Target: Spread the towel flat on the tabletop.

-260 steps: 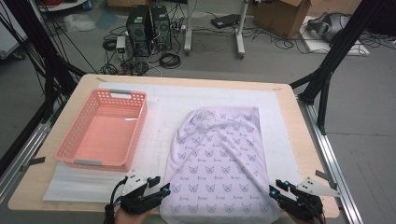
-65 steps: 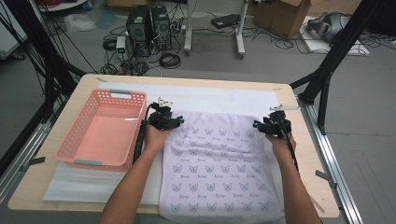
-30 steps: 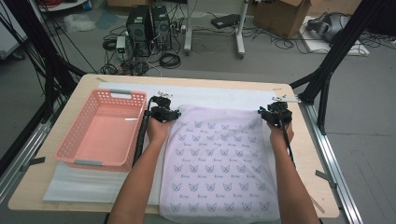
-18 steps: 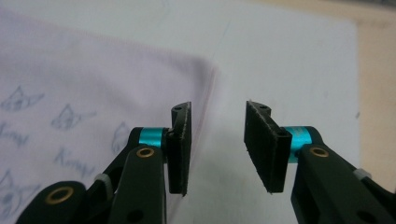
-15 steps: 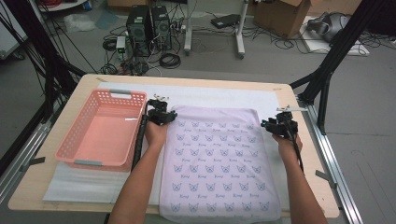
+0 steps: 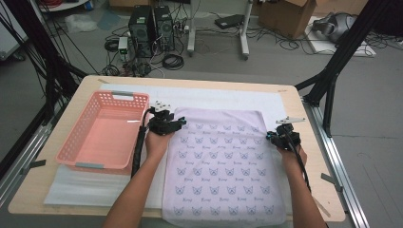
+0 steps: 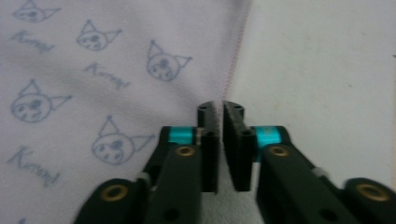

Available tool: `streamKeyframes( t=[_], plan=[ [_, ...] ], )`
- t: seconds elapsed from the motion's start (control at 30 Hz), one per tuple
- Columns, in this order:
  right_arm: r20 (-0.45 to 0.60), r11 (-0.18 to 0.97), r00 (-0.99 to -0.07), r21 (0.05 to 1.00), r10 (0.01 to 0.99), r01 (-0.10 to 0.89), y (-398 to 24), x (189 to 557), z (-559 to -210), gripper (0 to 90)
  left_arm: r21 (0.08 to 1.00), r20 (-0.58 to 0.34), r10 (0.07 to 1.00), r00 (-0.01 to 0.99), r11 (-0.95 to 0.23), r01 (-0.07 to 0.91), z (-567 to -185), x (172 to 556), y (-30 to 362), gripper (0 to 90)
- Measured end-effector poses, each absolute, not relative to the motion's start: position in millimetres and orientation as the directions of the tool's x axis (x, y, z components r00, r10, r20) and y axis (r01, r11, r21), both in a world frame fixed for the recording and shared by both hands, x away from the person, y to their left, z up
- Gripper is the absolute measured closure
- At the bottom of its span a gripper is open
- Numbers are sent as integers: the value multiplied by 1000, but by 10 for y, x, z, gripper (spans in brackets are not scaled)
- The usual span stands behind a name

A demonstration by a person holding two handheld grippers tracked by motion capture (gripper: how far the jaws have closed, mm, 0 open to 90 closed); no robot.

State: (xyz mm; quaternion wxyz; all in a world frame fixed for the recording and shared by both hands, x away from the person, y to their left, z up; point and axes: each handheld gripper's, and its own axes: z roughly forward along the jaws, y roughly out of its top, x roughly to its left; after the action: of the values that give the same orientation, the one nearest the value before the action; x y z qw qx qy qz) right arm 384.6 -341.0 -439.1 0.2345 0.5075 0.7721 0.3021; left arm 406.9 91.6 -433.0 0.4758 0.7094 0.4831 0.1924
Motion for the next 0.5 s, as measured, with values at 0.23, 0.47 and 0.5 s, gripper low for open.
streamKeyframes(
  t=[0.23,0.47,0.5],
  plan=[
    [15,249,-418,782,908,571,-3440,3542,-4262,579,878,-218,809,546,-81,472,-4313,3719,925,449],
    [5,297,-485,785,874,544,-3478,3068,-4304,521,875,-193,765,615,-149,460,-4302,3362,940,432],
    [15,290,-486,786,874,546,-3494,2987,-4320,516,876,-195,760,619,-149,459,-4304,3321,949,428]
  ],
)
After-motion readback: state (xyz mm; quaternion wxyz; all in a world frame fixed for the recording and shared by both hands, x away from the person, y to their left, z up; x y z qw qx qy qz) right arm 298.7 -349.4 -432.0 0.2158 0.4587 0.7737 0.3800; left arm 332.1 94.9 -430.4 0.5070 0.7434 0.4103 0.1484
